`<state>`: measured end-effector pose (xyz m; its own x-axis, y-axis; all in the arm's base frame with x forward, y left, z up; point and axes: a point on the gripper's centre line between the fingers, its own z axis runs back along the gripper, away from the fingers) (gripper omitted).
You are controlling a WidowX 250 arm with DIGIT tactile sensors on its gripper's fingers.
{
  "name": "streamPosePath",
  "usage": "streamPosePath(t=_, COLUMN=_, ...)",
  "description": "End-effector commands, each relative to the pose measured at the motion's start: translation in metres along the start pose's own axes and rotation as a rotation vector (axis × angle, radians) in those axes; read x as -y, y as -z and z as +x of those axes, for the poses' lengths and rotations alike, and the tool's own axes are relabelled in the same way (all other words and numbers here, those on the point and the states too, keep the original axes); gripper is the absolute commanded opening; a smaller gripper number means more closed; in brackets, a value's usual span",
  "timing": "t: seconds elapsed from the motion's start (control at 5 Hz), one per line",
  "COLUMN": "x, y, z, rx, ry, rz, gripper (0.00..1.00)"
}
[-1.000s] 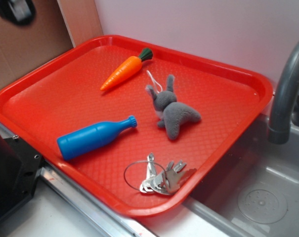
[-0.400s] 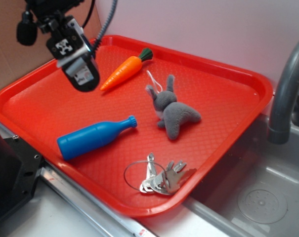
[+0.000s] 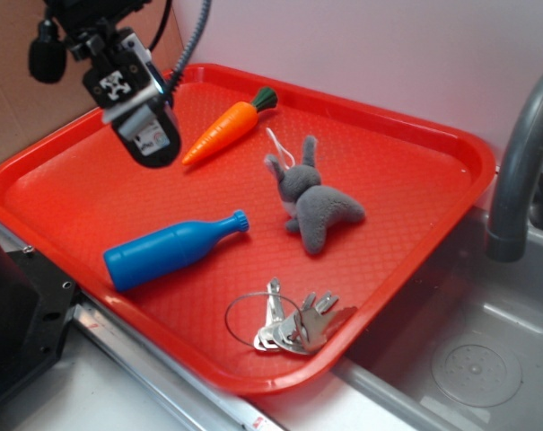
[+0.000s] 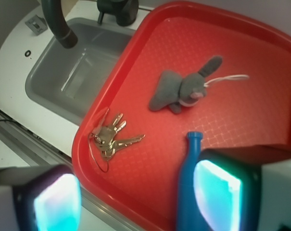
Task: Grab the silver keys.
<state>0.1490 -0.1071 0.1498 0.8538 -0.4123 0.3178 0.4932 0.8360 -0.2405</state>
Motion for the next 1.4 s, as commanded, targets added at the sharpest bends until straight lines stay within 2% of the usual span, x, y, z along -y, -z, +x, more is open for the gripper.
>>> streamPosePath(t=0.0, x=0.019, y=0.075, z=0.013, rx=-0.203, ry=0.167, rz=-0.177, gripper=1.00)
streamPosePath(t=0.2, x=0.033, y=0.087, z=0.015, rx=-0.291, ry=0.212, rz=-0.209, gripper=1.00)
streamPosePath(t=0.6, x=0.062, y=0.094, z=0.029, rx=-0.343, ry=0.292, rz=-0.185, gripper=1.00)
streamPosePath(t=0.8, x=0.073, y=0.096, z=0.027, rx=-0.411, ry=0.294, rz=-0.097, gripper=1.00)
streamPosePath(t=1.0, x=0.082, y=0.097, z=0.026, rx=-0.501, ry=0.239, rz=0.116, gripper=1.00)
streamPosePath(t=1.2, x=0.080, y=0.081, z=0.022, rx=-0.467, ry=0.179, rz=0.227, gripper=1.00)
